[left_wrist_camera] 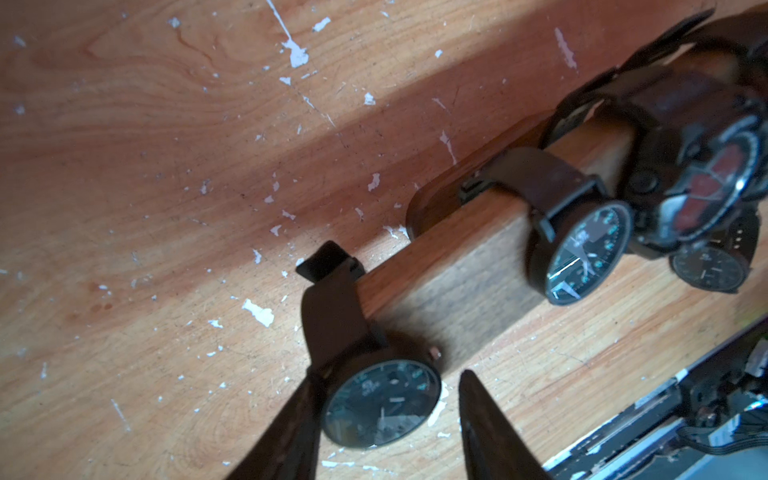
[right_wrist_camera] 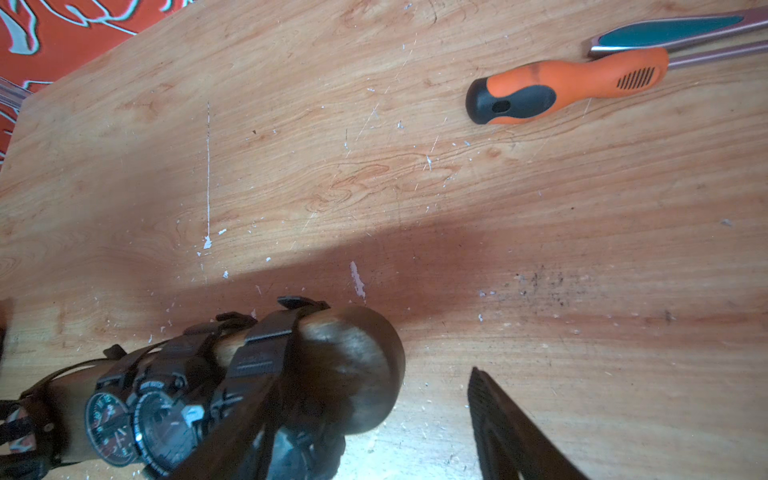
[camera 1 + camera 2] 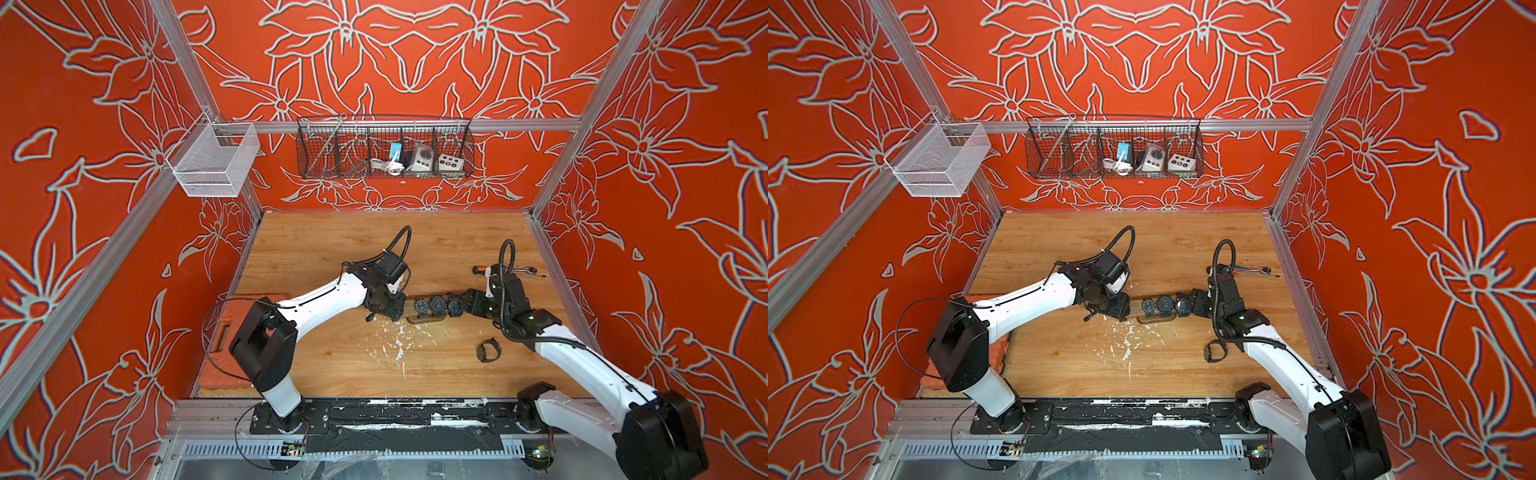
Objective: Place watch on stand
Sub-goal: Place the watch on the stand.
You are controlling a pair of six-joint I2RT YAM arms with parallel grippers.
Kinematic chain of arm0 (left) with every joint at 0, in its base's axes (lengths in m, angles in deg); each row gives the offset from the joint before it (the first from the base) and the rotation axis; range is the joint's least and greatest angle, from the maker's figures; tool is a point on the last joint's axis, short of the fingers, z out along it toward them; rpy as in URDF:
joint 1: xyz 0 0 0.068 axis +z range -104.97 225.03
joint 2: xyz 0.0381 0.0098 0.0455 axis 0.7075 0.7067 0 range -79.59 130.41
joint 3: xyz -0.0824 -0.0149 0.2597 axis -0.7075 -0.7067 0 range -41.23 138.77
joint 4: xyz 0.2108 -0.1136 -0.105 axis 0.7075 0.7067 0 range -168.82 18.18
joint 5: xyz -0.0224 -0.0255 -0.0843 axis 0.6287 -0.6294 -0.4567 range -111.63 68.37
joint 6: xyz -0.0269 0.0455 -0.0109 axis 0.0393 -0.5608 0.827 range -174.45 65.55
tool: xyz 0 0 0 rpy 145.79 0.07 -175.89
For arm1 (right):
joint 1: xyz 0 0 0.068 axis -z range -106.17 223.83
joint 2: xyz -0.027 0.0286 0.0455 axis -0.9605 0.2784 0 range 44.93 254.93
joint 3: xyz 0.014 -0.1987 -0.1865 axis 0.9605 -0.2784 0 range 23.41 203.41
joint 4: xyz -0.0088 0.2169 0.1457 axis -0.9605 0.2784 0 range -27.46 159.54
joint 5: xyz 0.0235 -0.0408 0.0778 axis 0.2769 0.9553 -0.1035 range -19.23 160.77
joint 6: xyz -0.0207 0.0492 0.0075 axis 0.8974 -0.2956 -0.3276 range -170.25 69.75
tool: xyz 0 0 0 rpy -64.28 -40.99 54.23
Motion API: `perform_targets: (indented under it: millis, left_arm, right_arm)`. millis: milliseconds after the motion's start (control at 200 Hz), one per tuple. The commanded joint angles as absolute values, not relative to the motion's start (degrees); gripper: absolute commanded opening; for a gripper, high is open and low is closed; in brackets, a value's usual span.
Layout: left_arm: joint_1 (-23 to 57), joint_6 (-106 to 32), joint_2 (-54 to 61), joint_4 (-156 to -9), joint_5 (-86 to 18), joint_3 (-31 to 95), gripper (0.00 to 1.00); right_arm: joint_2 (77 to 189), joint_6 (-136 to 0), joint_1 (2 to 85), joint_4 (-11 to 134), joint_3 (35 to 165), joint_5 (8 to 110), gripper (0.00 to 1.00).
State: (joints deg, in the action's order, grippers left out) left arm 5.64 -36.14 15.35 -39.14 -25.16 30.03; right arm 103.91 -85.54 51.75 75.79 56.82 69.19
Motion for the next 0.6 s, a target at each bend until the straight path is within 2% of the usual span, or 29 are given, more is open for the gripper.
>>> perform_targets:
  millis: [0,115,325,595]
  left_arm:
    - [5.4,-35.5,15.3,-37.3,-26.8,30.5,0.44]
    - [5.3,-35.5,15.3,-37.5,-27.9,30.4,0.45]
    - [5.2,-35.4,14.5,-38.5,-29.3,29.8,0.54]
    - [5.2,-34.8,13.8,-40.7,-31.2,29.5,0.45]
  right_arm:
    - [104.1,-85.4,52.2,75.4,56.6,70.6,0.74]
    - [104.5,-85.4,52.2,75.3,56.8,70.3,0.74]
    - [104.6,-85.6,52.2,75.3,56.8,70.2,0.74]
    - [104.4,-85.5,52.2,75.3,56.5,70.1,0.74]
